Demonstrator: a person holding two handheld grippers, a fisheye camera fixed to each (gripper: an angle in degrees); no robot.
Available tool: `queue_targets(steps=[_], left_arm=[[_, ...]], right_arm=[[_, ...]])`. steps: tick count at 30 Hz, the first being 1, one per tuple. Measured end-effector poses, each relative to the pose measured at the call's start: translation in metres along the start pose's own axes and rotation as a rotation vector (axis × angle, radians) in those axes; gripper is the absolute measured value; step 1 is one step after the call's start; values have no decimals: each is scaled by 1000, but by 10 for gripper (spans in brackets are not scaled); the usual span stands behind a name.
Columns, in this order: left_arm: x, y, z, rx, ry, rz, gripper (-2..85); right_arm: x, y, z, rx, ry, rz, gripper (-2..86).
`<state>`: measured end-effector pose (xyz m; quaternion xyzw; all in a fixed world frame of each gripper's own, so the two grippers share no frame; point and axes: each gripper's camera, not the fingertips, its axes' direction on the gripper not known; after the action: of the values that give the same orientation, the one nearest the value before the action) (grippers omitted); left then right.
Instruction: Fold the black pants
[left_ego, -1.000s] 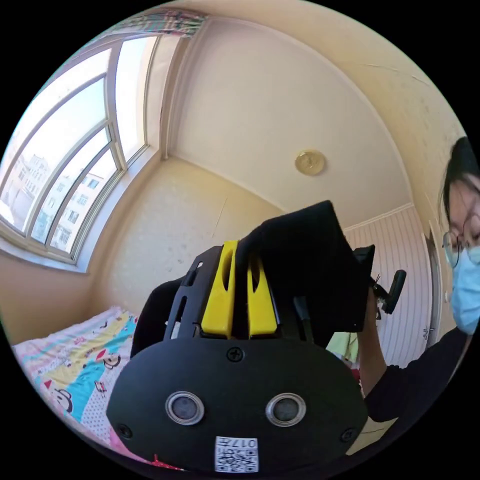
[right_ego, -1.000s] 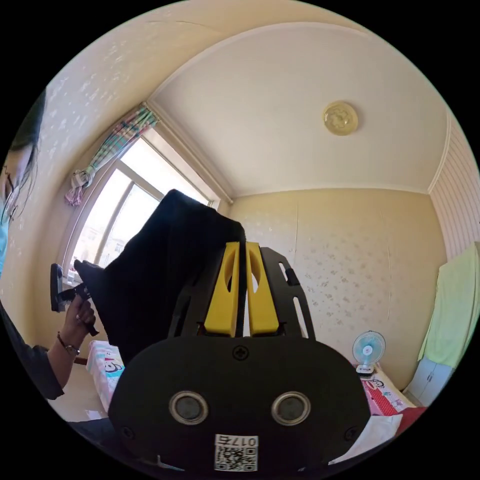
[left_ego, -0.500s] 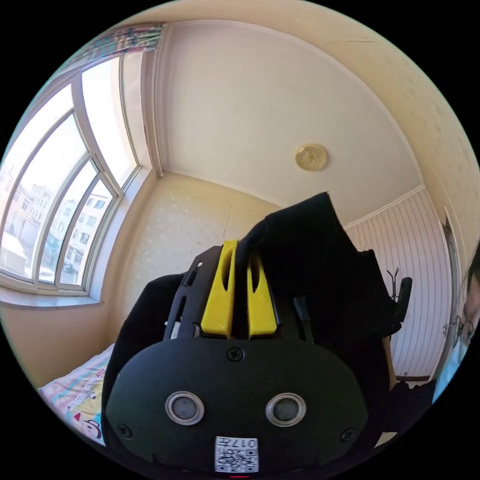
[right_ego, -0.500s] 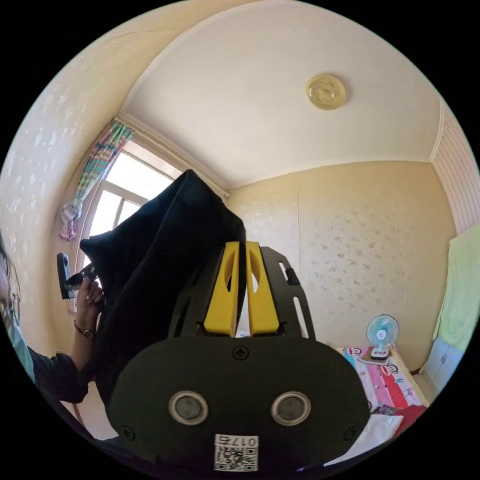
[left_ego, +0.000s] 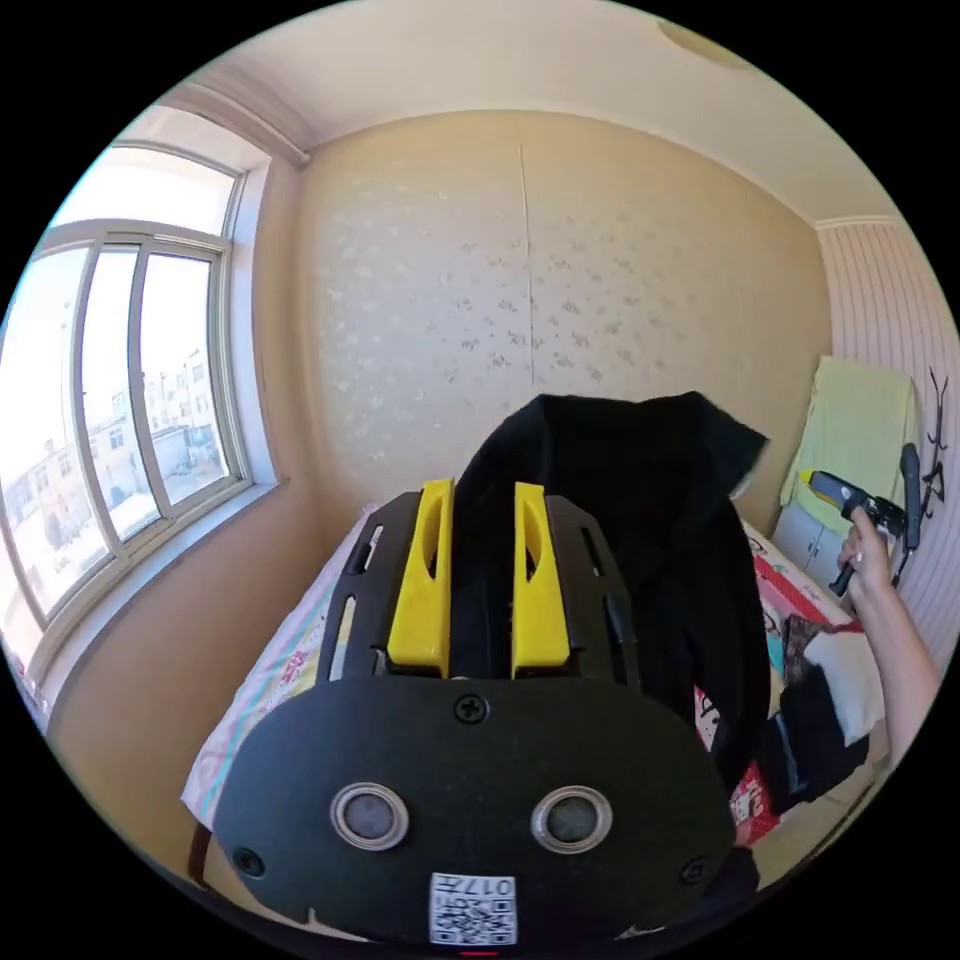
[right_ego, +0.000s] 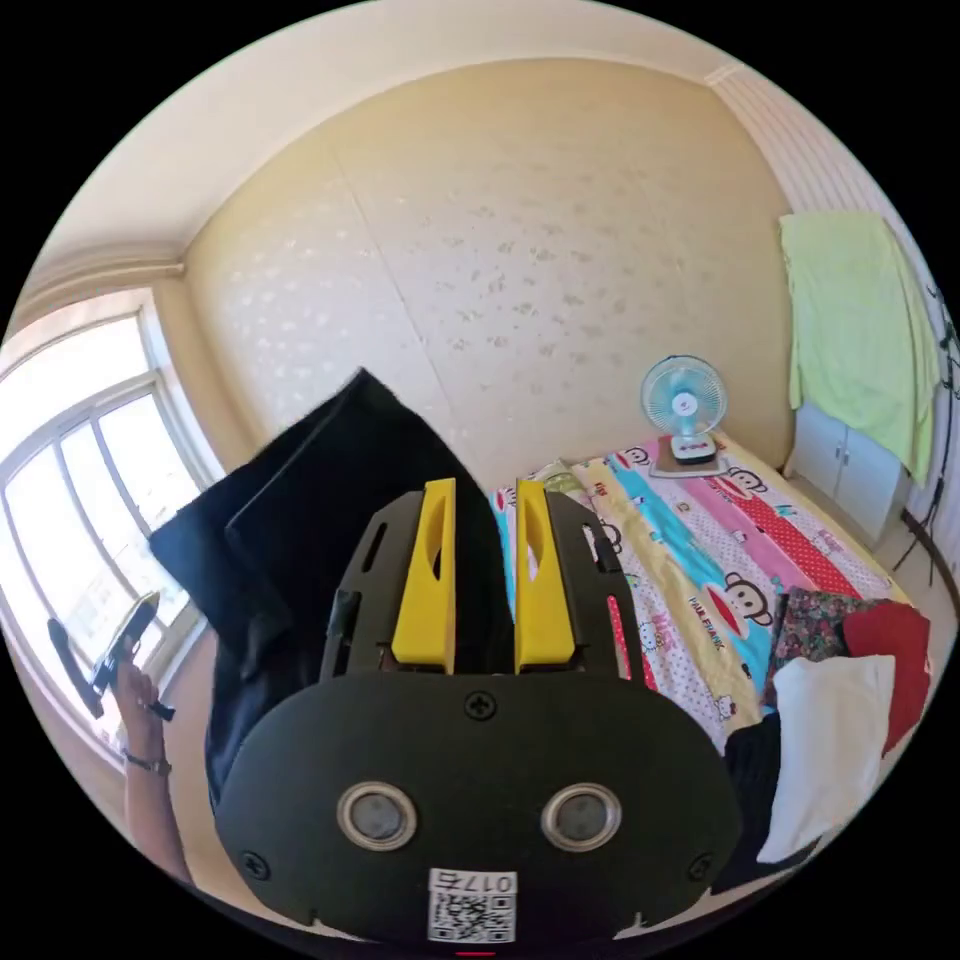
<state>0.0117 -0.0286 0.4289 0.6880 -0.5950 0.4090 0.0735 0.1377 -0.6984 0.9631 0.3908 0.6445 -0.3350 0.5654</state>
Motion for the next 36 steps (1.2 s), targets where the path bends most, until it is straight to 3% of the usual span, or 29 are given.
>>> queue_targets(steps=[2,4,10,13,16,18,22,26,28,29,33,36], left_arm=[[-3,78,40,-65,66,33,92],[-4,185,90,-248,124,54,99],[-9,414,147,-694,232,-101,129],[-21,480,131,-741,243,-237,136],[-7,519,127,-828,225,-240,138],[13,524,128,-900,197,-197,138],[66,484,115,-883,117,-42,137],[102,453,108,-841,-17,80,133],[114,440,102,-768,-64,94,132],[116,437,102,-758,-64,96,132],[124,431,103,-744,-46,99,132],[129,433,104,-732,-55,129,132]], right_arm=[[30,55,40,-73,8,-87,88],[62,121,77,-191,40,-128,92],[146,329,122,-585,-46,-30,124],[150,379,109,-696,-40,-18,153],[144,405,99,-792,-108,31,168],[126,420,102,-872,-127,-15,174],[90,435,100,-911,-155,-131,180],[70,462,124,-1024,-22,-299,162],[81,450,122,-1019,2,-210,71],[91,438,117,-1021,-88,-138,55],[129,399,84,-942,-215,67,34],[151,374,34,-789,-173,104,30]])
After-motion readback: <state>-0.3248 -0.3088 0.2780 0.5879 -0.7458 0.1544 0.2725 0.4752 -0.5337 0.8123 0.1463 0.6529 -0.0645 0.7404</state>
